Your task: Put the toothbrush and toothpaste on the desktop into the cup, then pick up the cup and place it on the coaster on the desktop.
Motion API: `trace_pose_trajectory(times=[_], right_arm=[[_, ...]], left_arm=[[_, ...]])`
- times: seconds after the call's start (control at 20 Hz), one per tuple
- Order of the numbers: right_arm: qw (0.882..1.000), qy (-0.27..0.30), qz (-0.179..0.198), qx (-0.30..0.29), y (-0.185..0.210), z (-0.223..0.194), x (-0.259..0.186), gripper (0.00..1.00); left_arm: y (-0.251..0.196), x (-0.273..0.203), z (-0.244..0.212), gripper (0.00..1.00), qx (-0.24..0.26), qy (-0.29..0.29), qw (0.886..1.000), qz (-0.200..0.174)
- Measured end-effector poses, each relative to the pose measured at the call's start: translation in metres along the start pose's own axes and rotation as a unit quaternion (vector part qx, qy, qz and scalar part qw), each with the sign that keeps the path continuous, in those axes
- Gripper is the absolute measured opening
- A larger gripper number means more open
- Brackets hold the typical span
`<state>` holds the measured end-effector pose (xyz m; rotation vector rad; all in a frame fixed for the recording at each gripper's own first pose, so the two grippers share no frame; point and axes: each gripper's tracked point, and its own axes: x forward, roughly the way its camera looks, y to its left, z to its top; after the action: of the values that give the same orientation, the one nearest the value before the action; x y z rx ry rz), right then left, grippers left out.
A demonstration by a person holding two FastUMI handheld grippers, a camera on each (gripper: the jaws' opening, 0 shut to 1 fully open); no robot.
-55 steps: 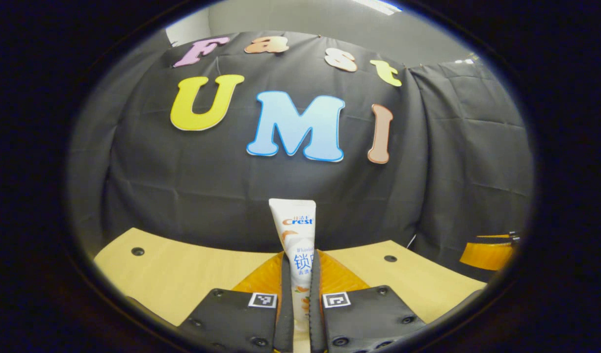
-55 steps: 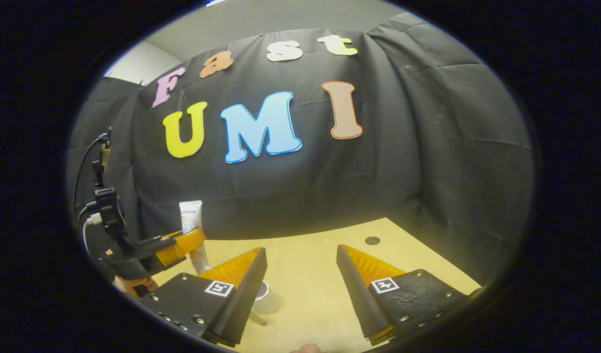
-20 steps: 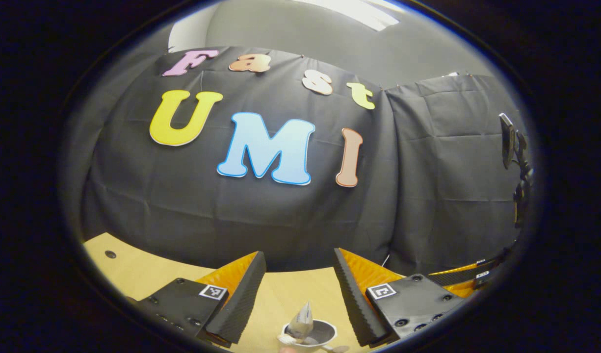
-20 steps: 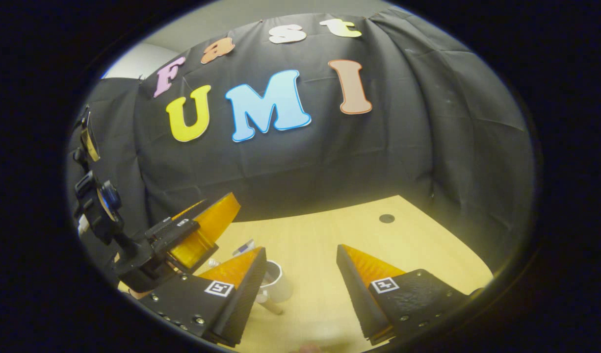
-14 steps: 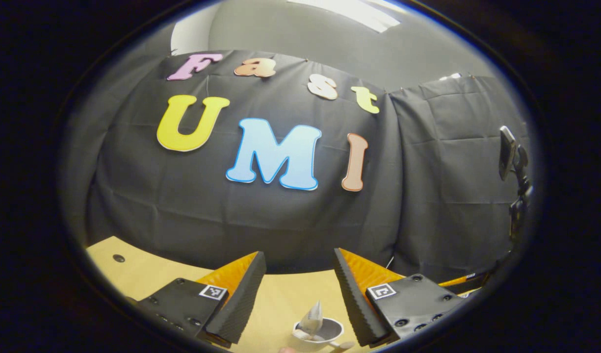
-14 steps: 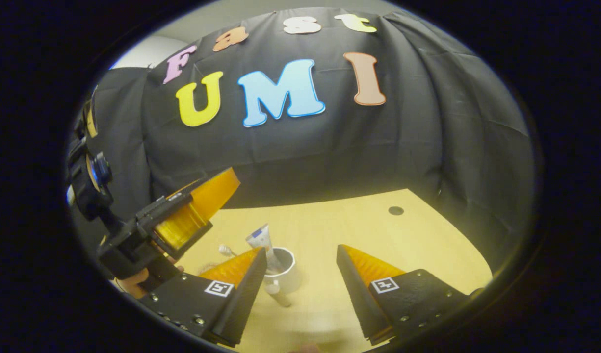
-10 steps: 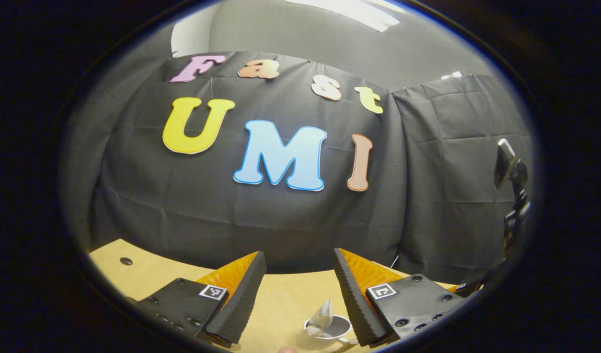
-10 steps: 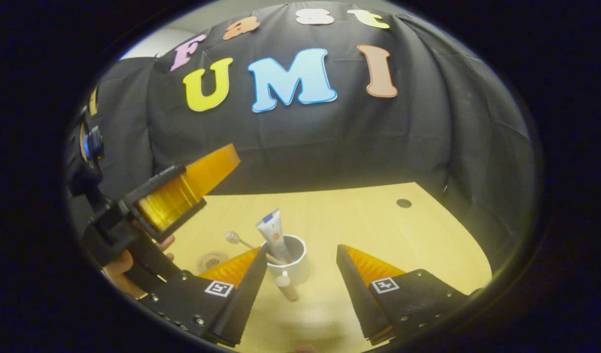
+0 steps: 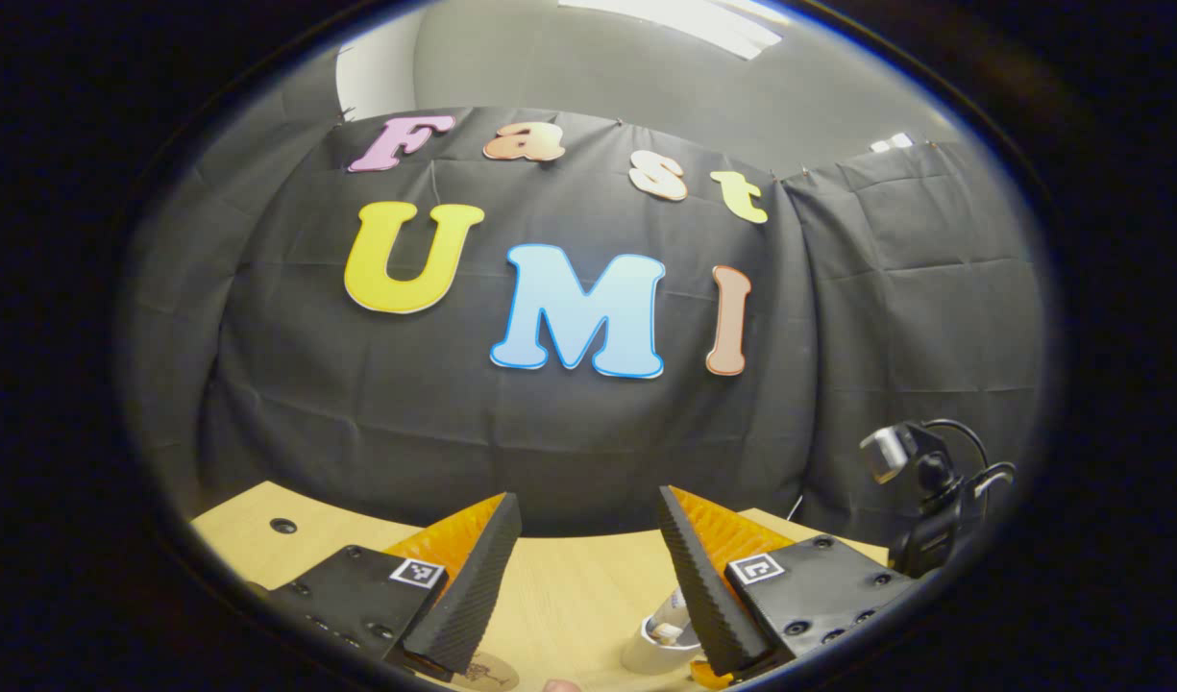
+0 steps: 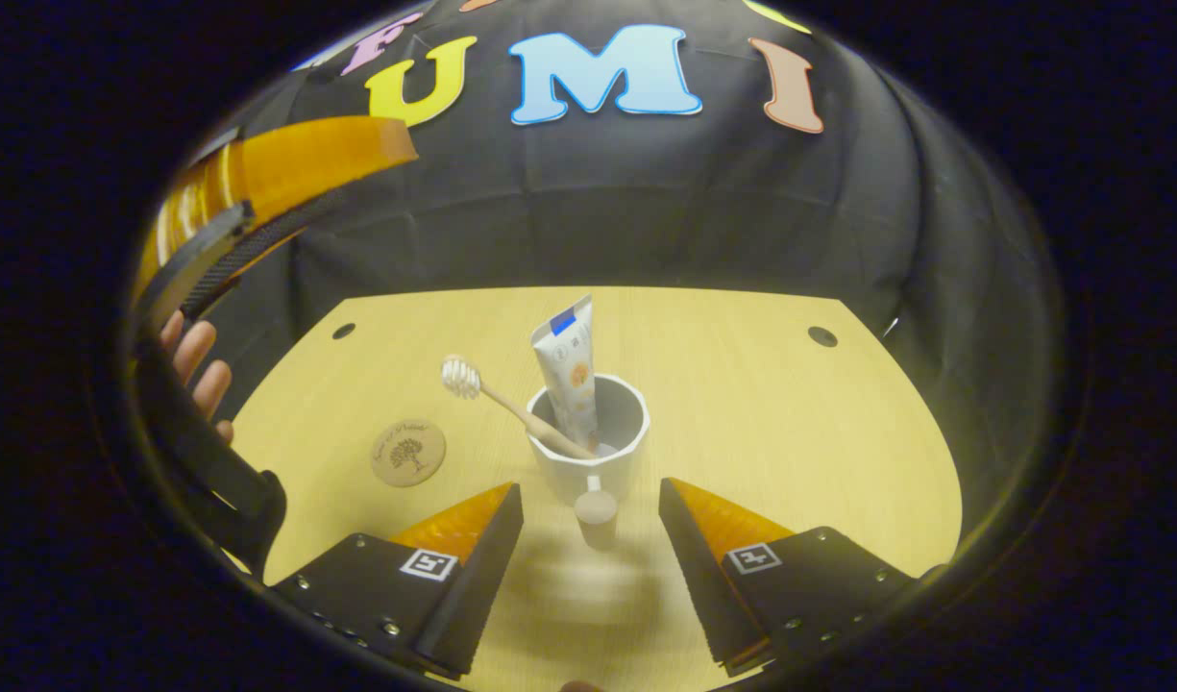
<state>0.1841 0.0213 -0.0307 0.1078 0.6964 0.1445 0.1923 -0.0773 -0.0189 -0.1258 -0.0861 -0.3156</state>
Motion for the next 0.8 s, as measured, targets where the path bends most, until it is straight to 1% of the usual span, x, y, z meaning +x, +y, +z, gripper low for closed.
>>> trace_pose_trajectory(times=[0.1,0.15,0.3,0.45,0.6,0.75,0.8], right_arm=[[1.000,0.019,-0.006,-0.004,0.004,0.003,0.009,0.86],[0.999,0.032,-0.010,-0.005,0.001,-0.006,0.008,0.86],[0.998,0.065,-0.011,-0.003,0.003,-0.017,0.023,0.87],[0.996,0.084,-0.016,-0.005,0.003,-0.018,0.033,0.87],[0.993,0.113,-0.011,0.000,0.004,-0.025,0.046,0.86],[0.990,0.140,-0.008,-0.005,0.003,-0.023,0.055,0.85],[0.989,0.149,-0.009,-0.009,0.004,-0.021,0.059,0.85]], left_arm=[[0.006,-0.004,0.001,0.91,0.002,0.002,1.000,0.007],[0.009,-0.006,0.000,0.91,0.000,0.005,1.000,0.010],[0.017,-0.013,-0.004,0.92,-0.006,0.014,1.000,0.016],[0.029,-0.020,-0.005,0.92,-0.009,0.018,1.000,0.024],[0.036,-0.027,-0.007,0.92,-0.012,0.024,0.999,0.030],[0.042,-0.030,-0.010,0.92,-0.013,0.030,0.999,0.033],[0.043,-0.030,-0.010,0.91,-0.015,0.031,0.999,0.032]])
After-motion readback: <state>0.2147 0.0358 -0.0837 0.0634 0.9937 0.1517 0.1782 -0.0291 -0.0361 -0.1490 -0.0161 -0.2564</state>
